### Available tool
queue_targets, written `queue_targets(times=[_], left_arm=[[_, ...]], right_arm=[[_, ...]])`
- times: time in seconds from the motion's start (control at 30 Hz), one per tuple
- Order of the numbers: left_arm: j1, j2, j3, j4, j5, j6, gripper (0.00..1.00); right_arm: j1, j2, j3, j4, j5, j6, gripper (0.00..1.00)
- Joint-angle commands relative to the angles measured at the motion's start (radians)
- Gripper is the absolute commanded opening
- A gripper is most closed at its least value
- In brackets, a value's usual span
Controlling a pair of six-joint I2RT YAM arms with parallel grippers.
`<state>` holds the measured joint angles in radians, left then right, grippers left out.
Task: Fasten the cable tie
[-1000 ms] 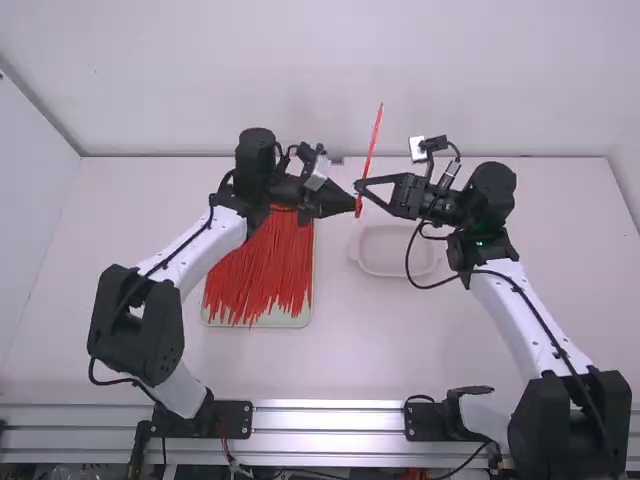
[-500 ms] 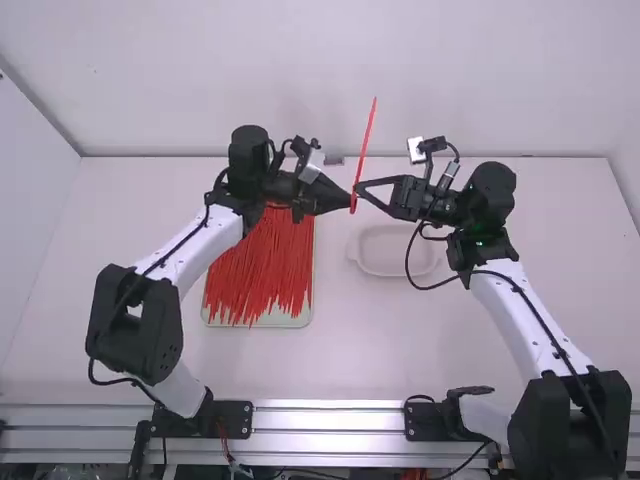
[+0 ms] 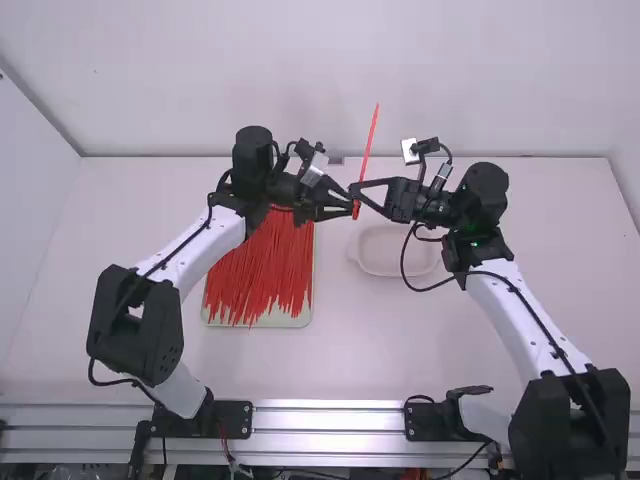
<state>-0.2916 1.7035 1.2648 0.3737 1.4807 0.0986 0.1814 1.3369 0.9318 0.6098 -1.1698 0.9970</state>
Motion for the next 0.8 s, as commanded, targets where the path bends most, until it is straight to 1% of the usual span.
queue_targets(times=[0.0,0.03,0.13,0.27,0.33,0.4,0.47,0.5,0.53,0.63,0.73,0.77], left_arm=[[0.004,-0.002,-0.002,-0.003,-0.004,-0.006,0.59],[0.004,-0.002,-0.002,-0.003,-0.004,-0.006,0.99],[0.004,-0.002,-0.002,-0.015,-0.012,-0.005,0.99],[0.027,-0.002,-0.002,-0.091,-0.103,-0.005,0.99],[0.051,-0.002,-0.002,-0.15,-0.154,-0.005,0.99],[0.064,-0.002,-0.002,-0.179,-0.167,-0.004,0.99],[0.097,-0.002,-0.002,-0.226,-0.179,-0.005,0.99],[0.105,-0.002,-0.002,-0.236,-0.183,-0.005,0.99],[0.124,-0.002,-0.002,-0.261,-0.193,-0.005,0.99],[0.169,-0.002,-0.002,-0.309,-0.192,-0.005,0.99],[0.216,-0.002,-0.002,-0.356,-0.188,-0.005,0.99],[0.219,-0.002,-0.002,-0.359,-0.188,-0.005,0.99]], right_arm=[[0.003,-0.014,0.022,0.01,-0.012,-0.003,0.0],[0.004,-0.014,0.022,0.01,-0.012,-0.004,0.0],[0.0,-0.014,0.022,0.01,-0.024,-0.012,0.0],[-0.037,-0.014,0.022,-0.016,-0.067,-0.036,0.0],[-0.056,-0.015,0.022,-0.109,-0.063,-0.102,0.0],[-0.066,-0.015,0.022,-0.185,-0.055,-0.161,0.0],[-0.085,-0.015,0.022,-0.328,-0.037,-0.271,0.0],[-0.09,-0.015,0.022,-0.364,-0.029,-0.298,0.0],[-0.098,-0.014,0.022,-0.446,-0.005,-0.358,0.0],[-0.113,-0.015,0.022,-0.629,0.068,-0.484,0.0],[-0.131,-0.015,0.022,-0.768,0.132,-0.574,0.0],[-0.132,-0.015,0.022,-0.774,0.136,-0.579,0.0]])
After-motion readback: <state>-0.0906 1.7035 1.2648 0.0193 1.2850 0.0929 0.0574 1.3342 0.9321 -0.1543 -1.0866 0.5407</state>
